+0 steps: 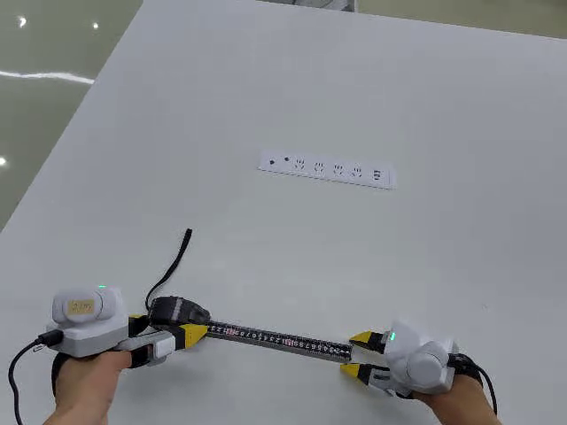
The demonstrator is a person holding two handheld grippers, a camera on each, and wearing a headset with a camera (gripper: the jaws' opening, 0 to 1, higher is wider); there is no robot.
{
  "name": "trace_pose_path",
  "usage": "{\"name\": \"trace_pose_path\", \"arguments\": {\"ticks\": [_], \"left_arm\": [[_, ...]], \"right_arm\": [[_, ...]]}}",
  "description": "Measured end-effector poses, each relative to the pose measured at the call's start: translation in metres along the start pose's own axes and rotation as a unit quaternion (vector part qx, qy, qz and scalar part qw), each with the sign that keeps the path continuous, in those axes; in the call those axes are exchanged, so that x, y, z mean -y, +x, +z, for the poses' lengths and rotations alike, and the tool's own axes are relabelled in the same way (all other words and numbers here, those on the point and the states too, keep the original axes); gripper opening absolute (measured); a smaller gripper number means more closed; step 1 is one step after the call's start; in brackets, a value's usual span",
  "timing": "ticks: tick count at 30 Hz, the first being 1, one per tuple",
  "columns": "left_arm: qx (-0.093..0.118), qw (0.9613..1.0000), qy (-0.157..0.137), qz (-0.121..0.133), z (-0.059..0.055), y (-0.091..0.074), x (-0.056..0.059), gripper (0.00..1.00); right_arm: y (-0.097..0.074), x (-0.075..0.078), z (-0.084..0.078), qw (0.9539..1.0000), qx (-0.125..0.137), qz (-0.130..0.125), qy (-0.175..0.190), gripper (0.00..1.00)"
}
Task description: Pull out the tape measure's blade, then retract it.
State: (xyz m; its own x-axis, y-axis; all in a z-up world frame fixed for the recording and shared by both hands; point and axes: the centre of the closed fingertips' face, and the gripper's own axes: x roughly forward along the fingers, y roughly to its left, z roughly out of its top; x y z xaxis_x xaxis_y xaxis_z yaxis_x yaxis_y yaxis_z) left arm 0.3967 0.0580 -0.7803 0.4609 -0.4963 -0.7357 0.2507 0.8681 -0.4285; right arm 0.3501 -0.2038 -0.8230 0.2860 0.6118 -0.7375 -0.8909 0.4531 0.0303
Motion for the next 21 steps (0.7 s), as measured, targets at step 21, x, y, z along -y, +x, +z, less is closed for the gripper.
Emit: {"name": "trace_pose_path", "arguments": {"ticks": [21], "left_arm": [[0.012,0.9921,0.068,0.105,-0.001,0.024,-0.014,0.68]], "right_arm": [[-0.001,0.003,0.001,0.9998,0.010,-0.010,0.010,0.14]]}}
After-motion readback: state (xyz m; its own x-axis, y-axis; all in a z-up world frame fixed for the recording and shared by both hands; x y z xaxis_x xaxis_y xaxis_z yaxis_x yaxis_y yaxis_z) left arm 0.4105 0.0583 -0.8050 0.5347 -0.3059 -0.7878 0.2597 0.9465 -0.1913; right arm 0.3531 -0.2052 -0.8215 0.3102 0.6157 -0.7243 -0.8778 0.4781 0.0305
